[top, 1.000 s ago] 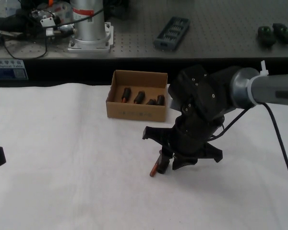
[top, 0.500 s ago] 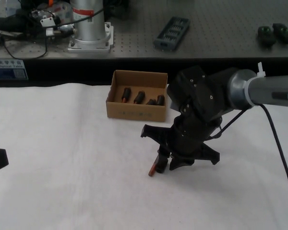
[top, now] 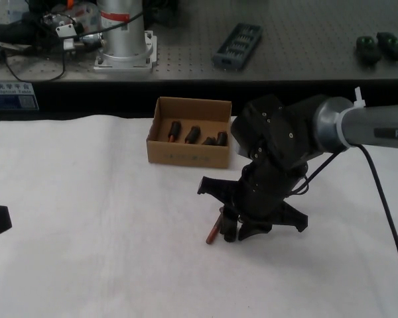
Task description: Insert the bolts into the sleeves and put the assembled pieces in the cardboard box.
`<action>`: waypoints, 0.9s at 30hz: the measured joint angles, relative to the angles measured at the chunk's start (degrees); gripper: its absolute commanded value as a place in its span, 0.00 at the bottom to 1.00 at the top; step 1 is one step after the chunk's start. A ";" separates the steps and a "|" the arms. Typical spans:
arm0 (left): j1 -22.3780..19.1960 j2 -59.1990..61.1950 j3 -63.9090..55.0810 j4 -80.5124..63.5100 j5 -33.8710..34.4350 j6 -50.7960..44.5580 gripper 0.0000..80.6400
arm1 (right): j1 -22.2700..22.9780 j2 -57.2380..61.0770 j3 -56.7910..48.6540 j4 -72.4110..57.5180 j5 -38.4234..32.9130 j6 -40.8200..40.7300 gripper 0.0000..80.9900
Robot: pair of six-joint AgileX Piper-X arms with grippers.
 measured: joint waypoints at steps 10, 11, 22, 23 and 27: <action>0.00 0.00 0.00 0.00 0.00 0.00 0.07 | 0.00 0.00 0.00 0.42 0.26 0.00 0.14; 0.00 0.00 0.00 0.00 0.00 0.00 0.07 | 0.00 0.00 0.00 0.57 0.22 0.00 0.11; 0.00 0.00 0.00 0.00 0.00 0.00 0.07 | 0.00 0.00 -0.11 0.97 -0.70 -3.86 0.03; 0.00 0.00 0.00 0.00 0.00 0.27 0.07 | 0.00 -0.22 -0.11 1.30 -0.80 -4.63 0.03; 0.00 0.15 0.00 0.00 -1.32 1.96 0.07 | 0.00 -1.47 0.00 4.28 -1.07 -9.31 0.03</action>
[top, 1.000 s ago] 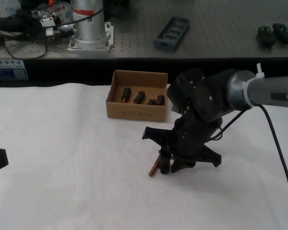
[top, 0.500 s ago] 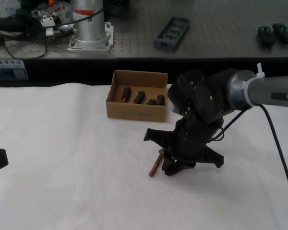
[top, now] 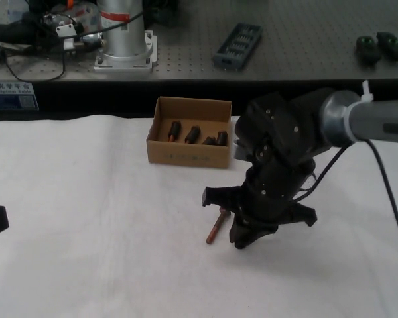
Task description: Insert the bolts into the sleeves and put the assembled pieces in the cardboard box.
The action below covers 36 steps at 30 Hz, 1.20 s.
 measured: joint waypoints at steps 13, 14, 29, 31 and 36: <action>-17.42 18.36 0.00 -9.61 -6.53 0.18 0.07 | 0.00 -15.32 4.31 14.71 1.61 -21.33 0.03; -19.04 20.32 0.00 -11.13 -6.93 0.18 0.07 | 0.00 -17.27 5.74 14.78 1.92 -21.85 0.03; -31.38 43.57 -7.92 -23.66 -7.95 0.18 0.42 | 0.00 -48.66 23.12 15.40 2.30 -24.58 0.03; -32.73 48.37 -12.40 -24.47 -8.77 0.33 0.42 | 0.00 -52.33 23.62 15.65 2.30 -24.69 0.03; -34.99 63.19 -23.68 -24.55 -9.67 3.17 0.42 | 0.00 -55.09 24.07 15.74 2.30 -24.96 0.03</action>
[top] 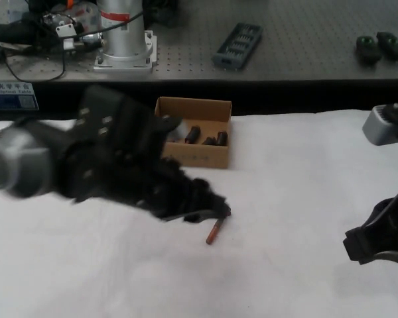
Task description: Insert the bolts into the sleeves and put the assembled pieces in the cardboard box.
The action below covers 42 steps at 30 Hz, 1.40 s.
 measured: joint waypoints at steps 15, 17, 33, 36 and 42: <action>-0.51 16.19 -21.08 14.25 -5.11 13.94 0.42 | 0.00 -0.21 0.03 0.00 0.00 -1.68 0.03; -0.51 16.51 -21.26 14.23 -5.16 14.14 0.42 | 0.00 -0.21 0.03 0.00 0.00 -1.68 0.03; -0.51 19.71 -21.81 12.05 -5.97 14.56 0.42 | 0.00 -0.21 0.03 0.00 0.00 -1.68 0.03; -0.51 19.71 -21.84 11.95 -5.97 14.56 0.41 | 0.00 -0.21 0.03 0.00 0.00 -1.68 0.03; -0.65 20.00 -21.84 10.79 -7.25 15.08 0.29 | 0.00 -0.21 0.03 0.00 0.00 -1.68 0.03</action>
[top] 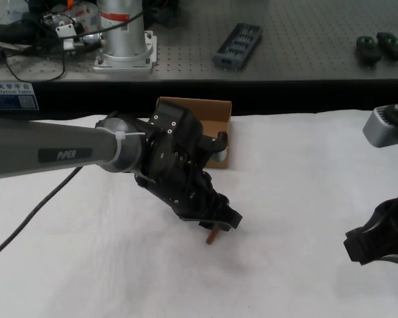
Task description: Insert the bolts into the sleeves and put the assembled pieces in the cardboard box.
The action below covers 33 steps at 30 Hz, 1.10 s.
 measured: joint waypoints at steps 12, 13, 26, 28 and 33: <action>-0.17 0.68 0.00 -1.25 -0.19 2.73 0.21 | 0.00 0.00 0.00 0.00 0.00 0.00 0.03; -0.17 0.78 0.00 -1.22 -0.19 2.73 0.21 | 0.00 0.00 0.00 0.00 0.00 0.00 0.03; -1.38 1.13 -0.59 -1.22 -2.55 2.07 0.01 | 0.00 0.00 0.00 0.00 0.00 -1.36 0.03; -1.38 0.92 -0.59 -0.88 -2.64 1.72 0.01 | 0.00 0.00 0.00 0.00 0.00 -1.55 0.03; -1.93 -1.54 -0.31 3.64 -2.42 1.20 0.01 | 0.00 0.00 0.00 -0.16 0.00 -1.73 0.03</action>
